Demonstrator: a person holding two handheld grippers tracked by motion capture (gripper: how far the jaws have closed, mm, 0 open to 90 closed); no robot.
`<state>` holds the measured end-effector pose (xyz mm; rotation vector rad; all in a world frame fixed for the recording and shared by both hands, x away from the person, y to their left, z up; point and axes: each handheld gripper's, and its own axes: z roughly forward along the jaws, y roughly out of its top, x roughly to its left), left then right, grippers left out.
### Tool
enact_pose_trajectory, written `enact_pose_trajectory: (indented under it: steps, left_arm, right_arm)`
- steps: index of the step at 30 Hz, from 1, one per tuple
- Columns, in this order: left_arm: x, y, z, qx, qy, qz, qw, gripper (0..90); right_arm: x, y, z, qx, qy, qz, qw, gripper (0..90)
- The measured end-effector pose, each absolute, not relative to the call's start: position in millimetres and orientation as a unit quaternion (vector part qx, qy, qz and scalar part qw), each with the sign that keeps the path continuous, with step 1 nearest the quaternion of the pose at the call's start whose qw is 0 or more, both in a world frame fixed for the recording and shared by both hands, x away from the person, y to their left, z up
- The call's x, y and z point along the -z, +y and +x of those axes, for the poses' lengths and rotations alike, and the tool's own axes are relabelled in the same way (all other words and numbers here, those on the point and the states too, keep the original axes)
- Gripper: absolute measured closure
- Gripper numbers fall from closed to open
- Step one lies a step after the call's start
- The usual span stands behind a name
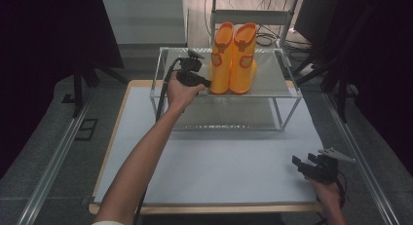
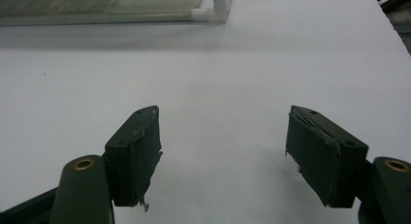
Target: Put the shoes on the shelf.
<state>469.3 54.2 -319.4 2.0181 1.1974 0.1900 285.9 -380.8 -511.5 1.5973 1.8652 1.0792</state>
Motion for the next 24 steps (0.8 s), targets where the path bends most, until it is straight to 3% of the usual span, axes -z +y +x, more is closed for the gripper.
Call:
enact_pose_trajectory:
  steps: [15,24]
  left_arm:
    - [318,51,469,-0.057,0.455,0.792,0.402,88.4]
    - [304,73,455,-0.082,0.424,0.798,0.421,60.3]
  right_arm:
    - [511,-377,286,-0.393,0.682,0.574,0.224,27.8]
    - [509,-380,285,-0.397,0.678,0.574,0.229,27.8]
